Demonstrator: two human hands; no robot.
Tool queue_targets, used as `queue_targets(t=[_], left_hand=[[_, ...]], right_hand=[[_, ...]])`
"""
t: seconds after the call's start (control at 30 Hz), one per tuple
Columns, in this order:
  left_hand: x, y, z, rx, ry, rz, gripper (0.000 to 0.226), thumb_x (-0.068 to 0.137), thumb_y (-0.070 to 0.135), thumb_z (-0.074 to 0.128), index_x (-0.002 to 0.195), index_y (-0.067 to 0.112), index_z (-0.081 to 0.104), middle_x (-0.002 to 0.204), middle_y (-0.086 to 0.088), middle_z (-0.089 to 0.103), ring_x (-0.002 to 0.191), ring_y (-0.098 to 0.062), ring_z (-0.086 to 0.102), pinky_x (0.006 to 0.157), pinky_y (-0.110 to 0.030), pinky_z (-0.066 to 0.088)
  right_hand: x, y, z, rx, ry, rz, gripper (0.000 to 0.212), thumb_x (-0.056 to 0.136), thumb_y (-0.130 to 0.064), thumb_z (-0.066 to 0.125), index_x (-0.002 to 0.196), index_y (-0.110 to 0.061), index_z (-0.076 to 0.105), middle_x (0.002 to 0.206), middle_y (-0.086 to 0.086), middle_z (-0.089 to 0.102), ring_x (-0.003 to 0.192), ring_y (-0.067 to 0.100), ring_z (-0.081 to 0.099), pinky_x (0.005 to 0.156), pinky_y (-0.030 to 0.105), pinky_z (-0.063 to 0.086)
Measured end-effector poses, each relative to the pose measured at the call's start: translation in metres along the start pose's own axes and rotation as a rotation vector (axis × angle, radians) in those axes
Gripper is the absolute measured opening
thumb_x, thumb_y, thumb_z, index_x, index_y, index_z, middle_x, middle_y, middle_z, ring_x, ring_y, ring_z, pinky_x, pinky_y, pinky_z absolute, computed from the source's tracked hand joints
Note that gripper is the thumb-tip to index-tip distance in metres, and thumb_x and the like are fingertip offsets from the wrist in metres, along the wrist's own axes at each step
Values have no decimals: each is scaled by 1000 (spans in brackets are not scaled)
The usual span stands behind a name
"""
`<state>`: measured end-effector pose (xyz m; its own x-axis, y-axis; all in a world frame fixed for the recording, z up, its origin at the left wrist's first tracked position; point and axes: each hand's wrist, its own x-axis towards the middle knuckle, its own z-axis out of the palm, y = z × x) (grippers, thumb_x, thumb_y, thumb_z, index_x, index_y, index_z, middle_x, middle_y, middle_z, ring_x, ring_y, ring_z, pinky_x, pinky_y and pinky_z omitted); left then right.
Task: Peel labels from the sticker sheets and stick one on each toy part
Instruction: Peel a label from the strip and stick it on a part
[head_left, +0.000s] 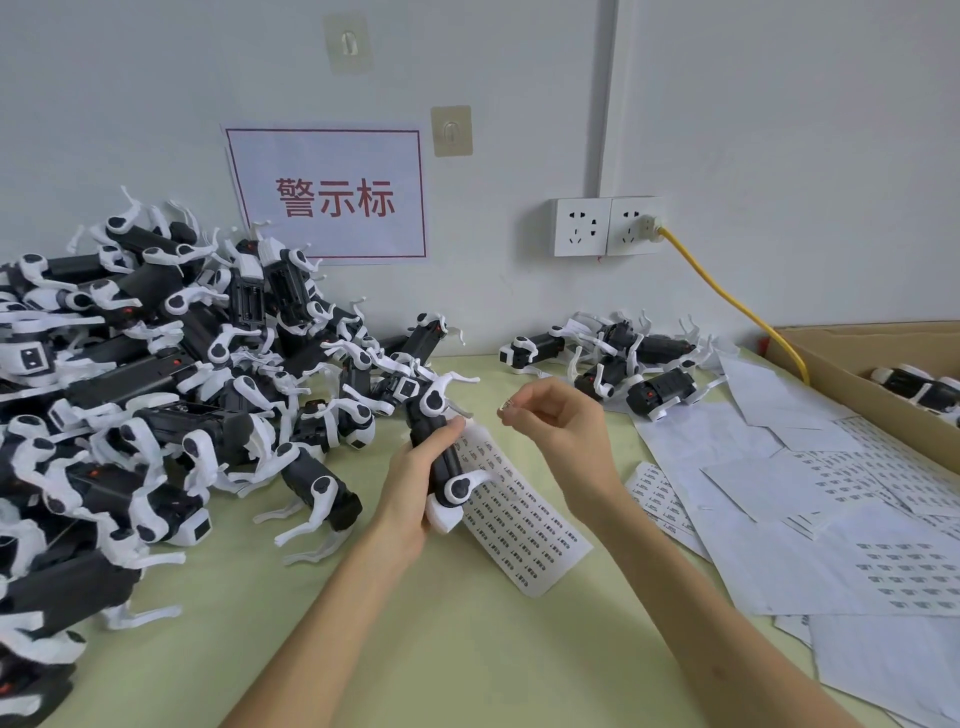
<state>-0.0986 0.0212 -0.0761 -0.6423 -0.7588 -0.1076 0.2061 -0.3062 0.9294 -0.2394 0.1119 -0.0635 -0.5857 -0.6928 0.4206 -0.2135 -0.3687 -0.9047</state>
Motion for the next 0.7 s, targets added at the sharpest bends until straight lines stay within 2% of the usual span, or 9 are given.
queue_targets(t=[0.13, 0.2, 0.27, 0.37, 0.43, 0.5, 0.53, 0.6, 0.7], left_hand=[[6, -6, -2, 174, 90, 37, 44, 75, 45, 84, 101, 11, 73, 83, -2, 73, 78, -19, 69, 72, -33, 52], [8, -11, -3, 421, 143, 127, 38, 79, 46, 84, 90, 13, 69, 71, 5, 70, 74, -16, 68, 69, -28, 51], [9, -14, -3, 625, 175, 233, 35, 85, 43, 80, 84, 13, 64, 65, 4, 66, 65, -10, 65, 59, -19, 47], [10, -16, -4, 701, 176, 363, 34, 87, 43, 78, 86, 12, 63, 78, -11, 69, 71, -12, 66, 59, -16, 47], [10, -16, -4, 759, 211, 403, 35, 87, 47, 77, 86, 15, 64, 85, -13, 68, 81, -18, 67, 68, -27, 52], [10, -14, -6, 751, 251, 442, 42, 87, 48, 76, 82, 9, 63, 79, -15, 67, 79, -24, 67, 70, -37, 51], [9, -13, -6, 712, 263, 455, 46, 88, 48, 75, 79, 5, 62, 76, -16, 66, 75, -24, 67, 68, -36, 51], [6, -10, -7, 607, 280, 415, 50, 89, 53, 72, 78, 5, 63, 74, -13, 69, 68, -14, 67, 64, -28, 49], [4, -6, -4, 390, 255, 269, 39, 90, 62, 65, 83, 23, 67, 71, 13, 72, 63, 7, 64, 67, -23, 46]], right_hand=[[2, -1, -2, 178, -64, 102, 19, 85, 11, 69, 87, -8, 68, 78, 8, 72, 79, 20, 68, 78, 27, 55], [2, -1, -1, 183, -71, 113, 19, 86, 10, 69, 90, -9, 68, 79, 9, 73, 77, 20, 67, 79, 27, 55], [0, -1, -1, 164, -64, 115, 24, 86, 9, 69, 101, -10, 66, 79, 9, 74, 80, 22, 70, 80, 29, 57], [-2, -1, 2, 120, -65, 118, 38, 88, 6, 68, 119, -11, 56, 82, 10, 76, 85, 25, 72, 87, 37, 58], [-3, -1, 4, 72, -64, 108, 38, 91, 3, 67, 122, -14, 54, 84, 10, 77, 83, 25, 71, 88, 40, 57], [-3, -1, 5, 28, -63, 95, 38, 93, 0, 66, 124, -17, 52, 86, 10, 77, 80, 21, 70, 83, 36, 56], [-3, -1, 5, 8, -67, 87, 38, 93, 0, 65, 125, -18, 52, 87, 10, 77, 78, 19, 69, 80, 33, 56], [-3, -1, 6, -21, -84, 69, 38, 94, 0, 64, 125, -18, 52, 85, 9, 76, 75, 19, 67, 75, 31, 54], [-5, 1, 7, -46, -120, 43, 38, 95, 3, 62, 126, -14, 51, 80, 6, 73, 72, 18, 65, 72, 29, 54]])
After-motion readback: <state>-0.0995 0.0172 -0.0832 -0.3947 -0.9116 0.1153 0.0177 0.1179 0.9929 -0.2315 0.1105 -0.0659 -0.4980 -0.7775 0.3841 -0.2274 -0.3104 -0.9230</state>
